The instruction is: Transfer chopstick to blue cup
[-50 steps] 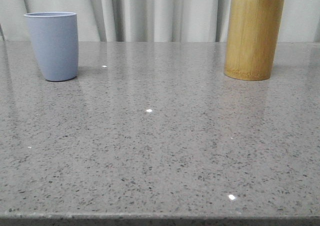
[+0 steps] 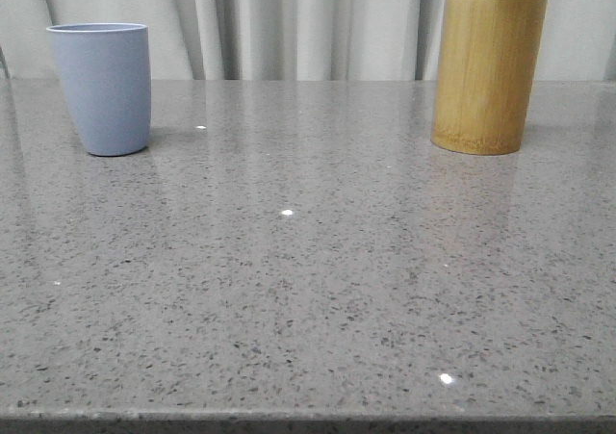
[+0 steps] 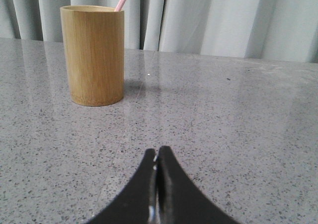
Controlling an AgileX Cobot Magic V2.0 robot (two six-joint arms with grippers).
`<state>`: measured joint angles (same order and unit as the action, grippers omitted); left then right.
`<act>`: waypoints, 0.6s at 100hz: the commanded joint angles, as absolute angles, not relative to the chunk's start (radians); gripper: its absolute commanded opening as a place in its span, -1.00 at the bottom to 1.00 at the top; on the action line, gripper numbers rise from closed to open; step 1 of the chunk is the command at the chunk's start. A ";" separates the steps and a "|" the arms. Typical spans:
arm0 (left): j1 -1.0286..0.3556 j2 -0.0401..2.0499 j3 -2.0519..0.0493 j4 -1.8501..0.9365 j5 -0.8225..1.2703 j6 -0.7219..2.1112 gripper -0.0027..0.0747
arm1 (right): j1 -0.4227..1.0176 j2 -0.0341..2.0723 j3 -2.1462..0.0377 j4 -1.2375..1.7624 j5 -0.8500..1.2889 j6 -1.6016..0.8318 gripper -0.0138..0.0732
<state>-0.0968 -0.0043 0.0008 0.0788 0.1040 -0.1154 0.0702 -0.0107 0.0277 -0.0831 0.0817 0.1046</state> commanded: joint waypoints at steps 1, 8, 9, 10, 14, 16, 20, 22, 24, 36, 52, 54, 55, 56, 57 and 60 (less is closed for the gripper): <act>-0.095 -0.038 0.010 0.079 0.023 -0.128 -0.98 | 0.065 -0.026 0.028 -0.087 0.000 0.103 -0.84; -0.095 -0.038 0.010 0.079 0.019 -0.128 -0.98 | 0.065 -0.026 0.028 -0.087 -0.014 0.104 -0.84; -0.095 -0.038 0.010 0.079 0.017 -0.128 -0.98 | 0.065 -0.026 0.027 -0.087 -0.019 0.104 -0.84; -0.095 -0.038 0.010 0.079 0.015 -0.128 -0.98 | 0.065 -0.026 0.027 -0.087 -0.032 0.104 -0.84; -0.095 -0.038 0.010 0.079 0.000 -0.128 -0.98 | 0.065 -0.026 0.027 -0.085 -0.067 0.105 -0.84; -0.095 -0.038 0.010 0.077 -0.015 -0.128 -0.98 | 0.065 -0.026 0.027 -0.085 -0.085 0.105 -0.84; -0.095 -0.038 0.010 0.068 -0.039 -0.128 -0.98 | 0.066 -0.026 0.026 -0.085 -0.112 0.105 -0.84; -0.095 -0.038 0.008 0.063 -0.044 -0.128 -0.98 | 0.067 -0.026 0.025 -0.085 -0.119 0.105 -0.84; -0.095 -0.038 0.003 0.054 -0.051 -0.128 -0.98 | 0.067 -0.026 0.021 -0.085 -0.119 0.105 -0.84; -0.095 -0.022 -0.052 0.023 -0.008 -0.128 -0.98 | 0.068 -0.023 -0.040 -0.080 -0.039 0.109 -0.84; -0.095 0.069 -0.203 -0.035 0.089 -0.128 -0.98 | 0.068 0.001 -0.229 -0.041 0.193 0.127 -0.84; -0.095 0.080 -0.230 -0.035 0.111 -0.128 -0.98 | 0.068 0.010 -0.259 -0.040 0.229 0.127 -0.84; -0.095 0.092 -0.248 -0.035 0.129 -0.128 -0.98 | 0.068 0.013 -0.279 -0.040 0.242 0.127 -0.84; -0.095 0.098 -0.258 -0.035 0.138 -0.128 -0.98 | 0.068 0.022 -0.289 -0.040 0.254 0.127 -0.84; -0.095 0.110 -0.268 -0.035 0.148 -0.128 -0.98 | 0.068 0.026 -0.299 -0.040 0.279 0.127 -0.84; -0.095 0.136 -0.320 -0.035 0.199 -0.128 -0.98 | 0.068 0.044 -0.351 -0.040 0.330 0.127 -0.84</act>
<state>-0.0968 0.0573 -0.1905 -0.0178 0.1783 -0.1154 0.0702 -0.0024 -0.2153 -0.0476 0.2660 0.1243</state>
